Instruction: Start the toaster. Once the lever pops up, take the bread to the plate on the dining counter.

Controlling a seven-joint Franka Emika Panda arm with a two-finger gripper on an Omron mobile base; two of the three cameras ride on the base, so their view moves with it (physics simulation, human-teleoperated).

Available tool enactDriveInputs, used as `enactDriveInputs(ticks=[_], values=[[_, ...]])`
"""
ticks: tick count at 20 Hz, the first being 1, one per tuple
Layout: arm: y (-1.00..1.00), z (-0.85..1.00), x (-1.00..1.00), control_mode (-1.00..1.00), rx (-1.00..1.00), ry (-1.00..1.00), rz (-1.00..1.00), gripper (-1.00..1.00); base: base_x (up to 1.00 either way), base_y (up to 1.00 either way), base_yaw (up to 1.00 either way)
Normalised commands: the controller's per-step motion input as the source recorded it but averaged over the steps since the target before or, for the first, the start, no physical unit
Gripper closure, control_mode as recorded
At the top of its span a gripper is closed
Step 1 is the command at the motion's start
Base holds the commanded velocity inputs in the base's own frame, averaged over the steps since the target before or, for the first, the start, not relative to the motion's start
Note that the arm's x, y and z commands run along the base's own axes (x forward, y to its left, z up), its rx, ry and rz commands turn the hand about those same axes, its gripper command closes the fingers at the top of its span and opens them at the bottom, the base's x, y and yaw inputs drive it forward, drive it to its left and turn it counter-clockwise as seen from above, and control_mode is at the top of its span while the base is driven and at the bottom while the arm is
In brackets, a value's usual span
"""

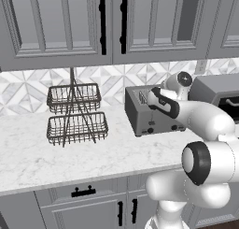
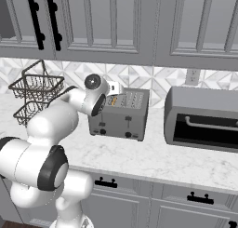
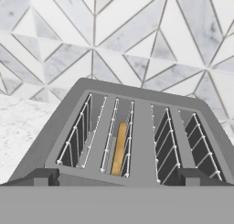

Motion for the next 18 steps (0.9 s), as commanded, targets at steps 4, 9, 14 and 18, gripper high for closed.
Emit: enactDriveInputs(ticks=[4, 9, 14, 18], values=[[0.00, 0.00, 0.00, -1.00, 0.00, 0.00, 0.00, -1.00, 0.00, 0.00, 0.00], [0.00, 0.00, 0.00, -1.00, 0.00, 0.00, 0.00, -1.00, 0.00, 0.00, 0.00], [0.00, 0.00, 0.00, -1.00, 0.00, 0.00, 0.00, -1.00, 0.00, 0.00, 0.00], [0.00, 0.00, 0.00, -1.00, 0.00, 0.00, 0.00, -1.00, 0.00, 0.00, 0.00]])
